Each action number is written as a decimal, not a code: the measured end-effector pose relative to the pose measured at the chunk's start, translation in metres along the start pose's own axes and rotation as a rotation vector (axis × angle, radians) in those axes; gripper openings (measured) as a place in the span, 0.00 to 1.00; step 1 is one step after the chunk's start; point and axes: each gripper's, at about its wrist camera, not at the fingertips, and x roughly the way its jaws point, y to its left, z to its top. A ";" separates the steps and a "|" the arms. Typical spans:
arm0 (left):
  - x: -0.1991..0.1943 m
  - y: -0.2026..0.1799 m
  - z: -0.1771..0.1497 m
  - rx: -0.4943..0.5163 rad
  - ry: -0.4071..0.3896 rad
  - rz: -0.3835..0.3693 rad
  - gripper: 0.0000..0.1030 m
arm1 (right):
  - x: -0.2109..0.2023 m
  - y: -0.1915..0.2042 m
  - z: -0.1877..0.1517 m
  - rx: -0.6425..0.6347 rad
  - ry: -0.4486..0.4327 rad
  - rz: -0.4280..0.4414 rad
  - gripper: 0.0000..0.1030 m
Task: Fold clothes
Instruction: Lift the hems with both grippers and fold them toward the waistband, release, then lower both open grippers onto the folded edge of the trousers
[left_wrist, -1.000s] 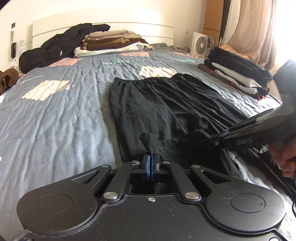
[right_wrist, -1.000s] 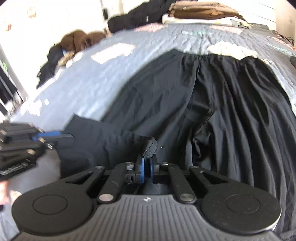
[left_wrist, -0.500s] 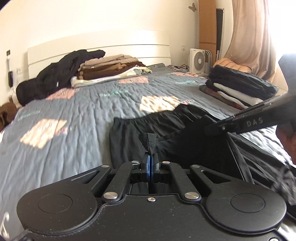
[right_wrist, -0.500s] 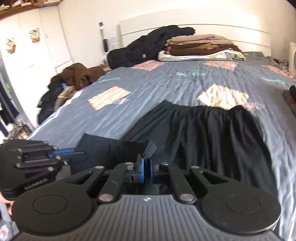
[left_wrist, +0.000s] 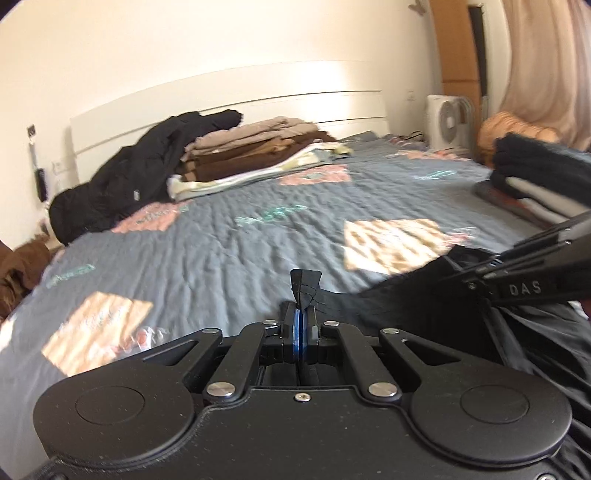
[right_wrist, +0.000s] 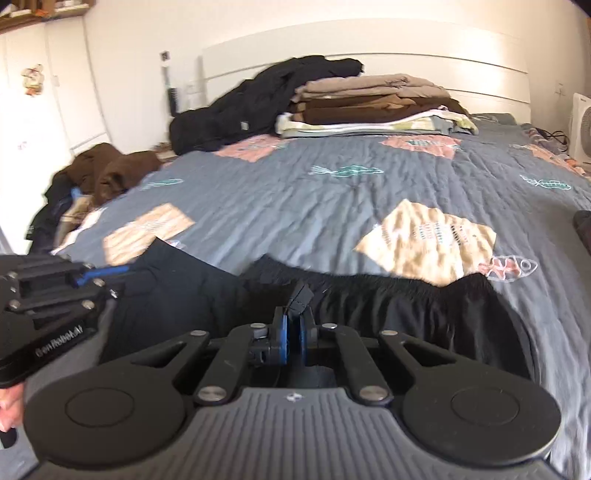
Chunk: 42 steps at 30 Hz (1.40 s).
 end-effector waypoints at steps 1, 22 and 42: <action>0.010 0.002 0.003 -0.008 0.001 0.004 0.02 | 0.009 -0.003 0.004 0.001 -0.007 -0.011 0.06; 0.001 0.028 -0.017 -0.028 -0.013 0.039 0.41 | 0.034 -0.028 -0.006 0.013 -0.006 -0.098 0.65; -0.300 -0.087 -0.108 -0.131 0.013 -0.258 0.49 | -0.301 0.027 -0.168 -0.050 0.086 0.047 0.68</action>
